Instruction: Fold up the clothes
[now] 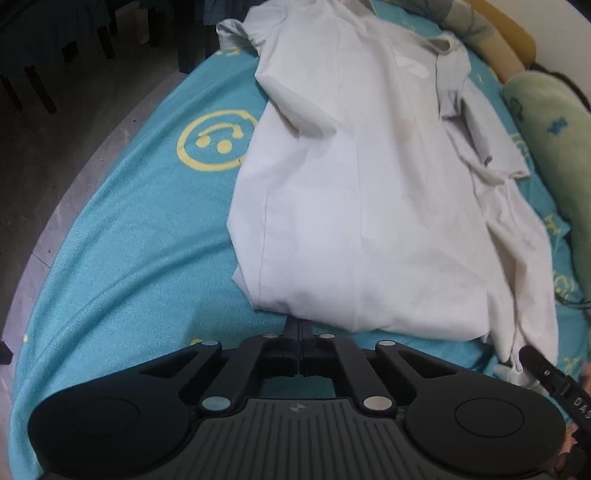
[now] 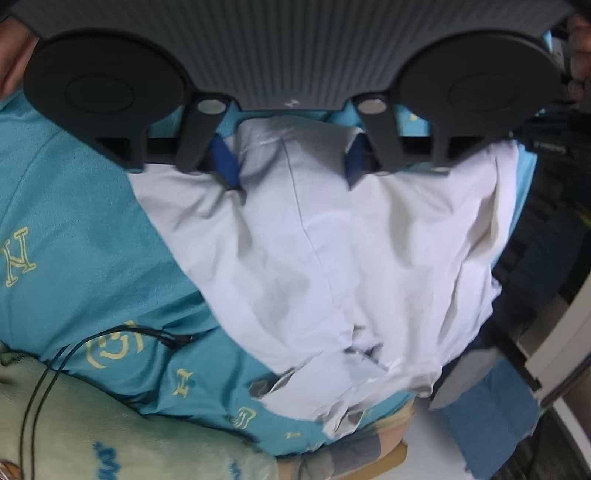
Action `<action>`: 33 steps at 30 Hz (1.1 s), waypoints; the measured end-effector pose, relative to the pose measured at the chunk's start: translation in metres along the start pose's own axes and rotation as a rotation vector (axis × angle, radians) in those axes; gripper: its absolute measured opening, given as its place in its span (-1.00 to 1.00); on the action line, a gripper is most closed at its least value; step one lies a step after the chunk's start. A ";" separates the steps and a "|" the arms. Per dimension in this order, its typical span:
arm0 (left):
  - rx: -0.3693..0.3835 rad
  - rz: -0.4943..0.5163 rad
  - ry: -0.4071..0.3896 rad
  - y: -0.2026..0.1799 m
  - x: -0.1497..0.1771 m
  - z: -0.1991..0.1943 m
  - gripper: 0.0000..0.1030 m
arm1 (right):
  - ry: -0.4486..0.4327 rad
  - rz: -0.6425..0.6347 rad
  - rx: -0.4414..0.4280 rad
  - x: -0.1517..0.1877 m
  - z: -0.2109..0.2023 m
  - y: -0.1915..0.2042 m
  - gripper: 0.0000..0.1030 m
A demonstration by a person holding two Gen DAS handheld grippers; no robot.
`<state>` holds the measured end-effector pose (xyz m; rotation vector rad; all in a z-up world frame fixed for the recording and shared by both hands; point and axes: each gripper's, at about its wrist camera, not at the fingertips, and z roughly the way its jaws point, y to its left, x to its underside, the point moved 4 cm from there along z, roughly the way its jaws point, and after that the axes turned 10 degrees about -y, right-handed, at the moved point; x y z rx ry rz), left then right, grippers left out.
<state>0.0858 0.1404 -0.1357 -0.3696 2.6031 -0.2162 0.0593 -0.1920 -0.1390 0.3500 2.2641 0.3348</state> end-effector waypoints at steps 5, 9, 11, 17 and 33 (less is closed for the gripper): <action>0.122 -0.093 -0.045 0.010 -0.018 -0.033 -1.00 | -0.100 0.060 -0.043 -0.021 -0.028 -0.004 -0.81; 0.243 -0.155 -0.072 0.012 -0.039 -0.071 -1.00 | -0.178 0.115 -0.113 -0.044 -0.058 -0.006 -0.86; 0.302 -0.195 -0.085 0.011 -0.054 -0.091 -1.00 | -0.214 0.140 -0.149 -0.061 -0.075 -0.008 -0.87; 0.378 -0.307 -0.158 0.040 -0.085 -0.136 -1.00 | -0.297 0.248 -0.198 -0.108 -0.115 -0.038 -0.94; 0.011 -0.013 0.082 -0.002 -0.013 0.028 0.45 | -0.089 0.208 0.024 -0.056 -0.055 -0.060 0.74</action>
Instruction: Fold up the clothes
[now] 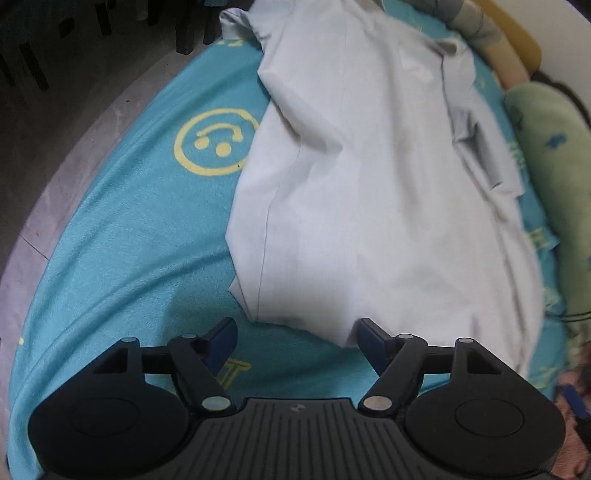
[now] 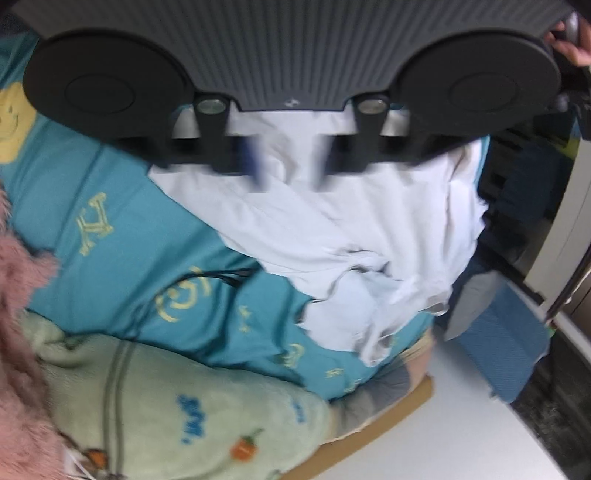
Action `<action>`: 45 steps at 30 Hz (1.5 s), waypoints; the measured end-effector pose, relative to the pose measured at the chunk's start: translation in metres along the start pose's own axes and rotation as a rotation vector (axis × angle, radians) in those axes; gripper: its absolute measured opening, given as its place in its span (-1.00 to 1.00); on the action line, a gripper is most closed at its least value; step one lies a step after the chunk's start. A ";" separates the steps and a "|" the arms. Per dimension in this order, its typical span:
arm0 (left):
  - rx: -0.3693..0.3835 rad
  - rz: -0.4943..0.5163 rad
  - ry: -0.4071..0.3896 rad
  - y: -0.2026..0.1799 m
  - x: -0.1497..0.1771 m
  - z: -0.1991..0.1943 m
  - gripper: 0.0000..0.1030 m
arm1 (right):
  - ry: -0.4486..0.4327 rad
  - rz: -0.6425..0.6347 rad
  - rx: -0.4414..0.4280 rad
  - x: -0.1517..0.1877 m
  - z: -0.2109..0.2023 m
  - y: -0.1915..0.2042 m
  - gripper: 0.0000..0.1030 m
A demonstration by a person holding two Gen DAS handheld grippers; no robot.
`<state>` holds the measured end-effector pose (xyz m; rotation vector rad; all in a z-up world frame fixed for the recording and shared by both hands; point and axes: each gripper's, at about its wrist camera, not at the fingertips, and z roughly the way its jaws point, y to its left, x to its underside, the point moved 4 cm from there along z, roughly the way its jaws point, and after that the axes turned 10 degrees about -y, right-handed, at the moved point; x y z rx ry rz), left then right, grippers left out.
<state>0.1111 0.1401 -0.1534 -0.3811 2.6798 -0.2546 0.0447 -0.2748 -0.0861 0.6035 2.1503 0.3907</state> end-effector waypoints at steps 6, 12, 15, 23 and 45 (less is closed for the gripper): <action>-0.100 0.121 -0.109 -0.019 0.005 0.016 0.51 | 0.040 0.119 0.067 0.017 0.017 -0.017 0.71; -0.042 0.178 -0.152 -0.024 0.005 0.003 -0.73 | 0.143 0.200 0.116 0.042 0.046 -0.027 0.71; 0.073 0.096 -0.151 -0.016 -0.005 -0.022 -0.82 | 0.106 0.194 0.119 0.039 0.040 -0.025 0.71; 0.436 -0.074 -0.293 -0.045 -0.071 -0.095 -0.82 | -0.105 0.098 0.092 0.005 0.015 -0.008 0.71; 0.526 -0.269 -0.297 -0.048 -0.060 0.050 0.28 | 0.031 0.026 -0.039 0.028 0.045 0.013 0.71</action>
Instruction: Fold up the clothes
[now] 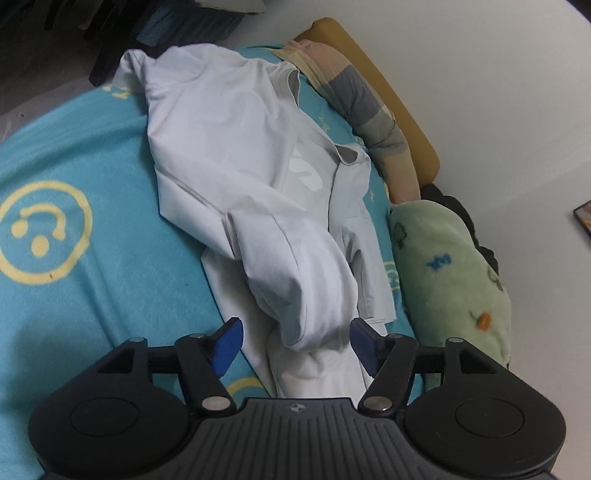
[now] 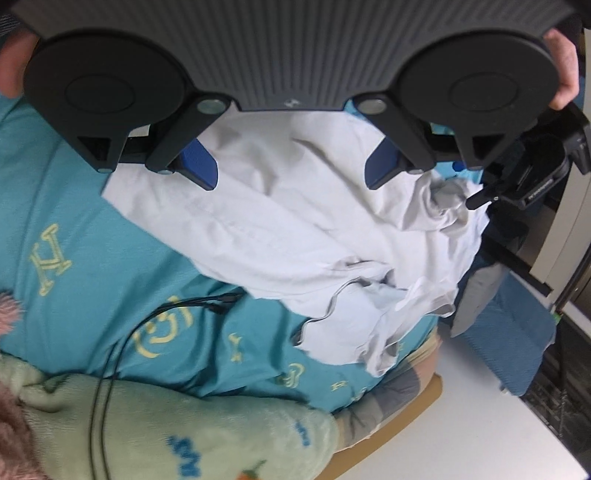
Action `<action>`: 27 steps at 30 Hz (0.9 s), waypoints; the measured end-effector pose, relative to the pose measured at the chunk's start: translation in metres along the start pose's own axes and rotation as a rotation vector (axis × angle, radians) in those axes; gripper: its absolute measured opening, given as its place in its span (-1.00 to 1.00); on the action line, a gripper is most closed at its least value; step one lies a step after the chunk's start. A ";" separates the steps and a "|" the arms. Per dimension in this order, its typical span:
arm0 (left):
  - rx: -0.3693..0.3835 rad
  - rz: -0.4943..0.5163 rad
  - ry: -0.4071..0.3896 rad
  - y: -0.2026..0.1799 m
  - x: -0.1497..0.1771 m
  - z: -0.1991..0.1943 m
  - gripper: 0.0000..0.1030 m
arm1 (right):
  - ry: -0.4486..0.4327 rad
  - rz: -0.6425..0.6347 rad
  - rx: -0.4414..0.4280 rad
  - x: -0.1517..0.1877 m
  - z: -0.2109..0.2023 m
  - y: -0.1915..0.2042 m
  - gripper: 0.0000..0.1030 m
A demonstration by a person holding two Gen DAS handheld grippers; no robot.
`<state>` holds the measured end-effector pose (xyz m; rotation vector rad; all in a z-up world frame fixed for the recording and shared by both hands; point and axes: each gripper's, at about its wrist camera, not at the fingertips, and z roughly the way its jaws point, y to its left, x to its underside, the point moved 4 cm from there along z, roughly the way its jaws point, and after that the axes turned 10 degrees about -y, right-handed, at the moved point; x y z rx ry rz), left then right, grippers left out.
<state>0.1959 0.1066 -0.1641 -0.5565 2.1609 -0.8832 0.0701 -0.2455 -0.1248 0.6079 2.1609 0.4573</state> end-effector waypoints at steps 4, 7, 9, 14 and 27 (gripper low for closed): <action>0.026 0.072 -0.001 -0.009 0.006 0.027 0.38 | 0.020 -0.006 -0.009 0.002 0.003 0.001 0.71; 0.013 0.194 -0.033 -0.021 0.009 0.043 0.40 | 0.013 -0.007 -0.007 0.002 0.002 0.000 0.71; 0.025 0.264 -0.045 -0.030 0.012 0.052 0.38 | 0.006 -0.023 0.010 0.002 0.002 0.000 0.71; 0.065 0.380 -0.053 -0.047 0.022 0.046 -0.30 | 0.005 -0.062 0.009 0.004 0.005 0.004 0.71; -0.020 0.250 0.238 -0.067 -0.015 -0.121 -0.74 | -0.046 -0.096 -0.008 0.001 -0.012 0.011 0.71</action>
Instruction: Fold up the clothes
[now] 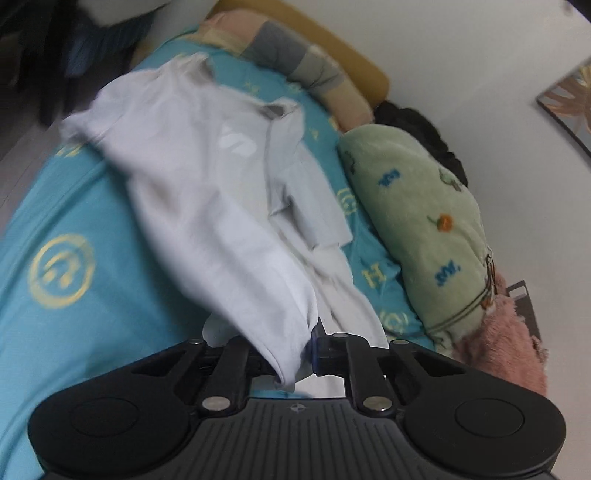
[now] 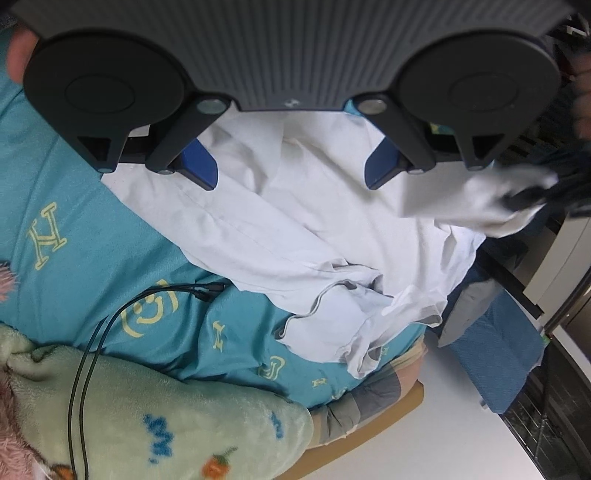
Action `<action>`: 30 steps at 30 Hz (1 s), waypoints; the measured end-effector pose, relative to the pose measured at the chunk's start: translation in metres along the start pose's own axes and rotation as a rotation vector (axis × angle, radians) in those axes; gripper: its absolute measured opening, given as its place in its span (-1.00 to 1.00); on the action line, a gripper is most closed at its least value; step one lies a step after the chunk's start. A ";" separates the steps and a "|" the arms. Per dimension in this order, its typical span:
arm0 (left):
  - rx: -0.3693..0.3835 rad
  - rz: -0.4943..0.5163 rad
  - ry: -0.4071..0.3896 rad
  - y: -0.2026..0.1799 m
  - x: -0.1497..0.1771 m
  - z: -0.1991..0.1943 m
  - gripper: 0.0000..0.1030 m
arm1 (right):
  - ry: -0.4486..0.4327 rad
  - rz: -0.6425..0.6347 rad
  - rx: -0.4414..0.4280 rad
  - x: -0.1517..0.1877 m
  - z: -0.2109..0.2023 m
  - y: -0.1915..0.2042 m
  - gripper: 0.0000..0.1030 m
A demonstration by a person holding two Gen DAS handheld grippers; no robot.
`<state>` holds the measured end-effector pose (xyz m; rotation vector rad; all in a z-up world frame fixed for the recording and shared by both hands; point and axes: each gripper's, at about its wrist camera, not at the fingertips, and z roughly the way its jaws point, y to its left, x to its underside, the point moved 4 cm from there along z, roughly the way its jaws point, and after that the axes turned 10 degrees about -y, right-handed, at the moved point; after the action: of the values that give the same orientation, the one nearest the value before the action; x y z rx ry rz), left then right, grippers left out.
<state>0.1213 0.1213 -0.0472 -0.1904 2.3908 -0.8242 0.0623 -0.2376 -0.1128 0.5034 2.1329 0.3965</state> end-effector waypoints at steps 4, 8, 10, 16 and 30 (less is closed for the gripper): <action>-0.136 -0.137 0.075 0.037 0.010 -0.042 -0.76 | -0.026 0.007 -0.008 -0.003 -0.010 0.002 0.71; -0.276 -0.198 0.095 0.078 0.021 -0.054 -0.78 | -0.035 0.002 -0.006 -0.002 -0.015 0.005 0.71; -0.330 -0.201 0.112 0.095 0.027 -0.049 -0.78 | -0.037 -0.013 -0.003 -0.001 -0.017 0.007 0.71; -0.406 -0.043 0.089 0.085 0.028 -0.031 -0.25 | -0.049 -0.044 0.001 0.000 -0.022 0.010 0.71; -0.342 0.396 -0.310 -0.068 0.014 -0.002 0.87 | -0.177 -0.163 -0.072 -0.010 -0.038 0.037 0.71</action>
<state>0.1053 0.0638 -0.0121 0.0232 2.1546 -0.1842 0.0441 -0.2140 -0.0677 0.3084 1.9649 0.3228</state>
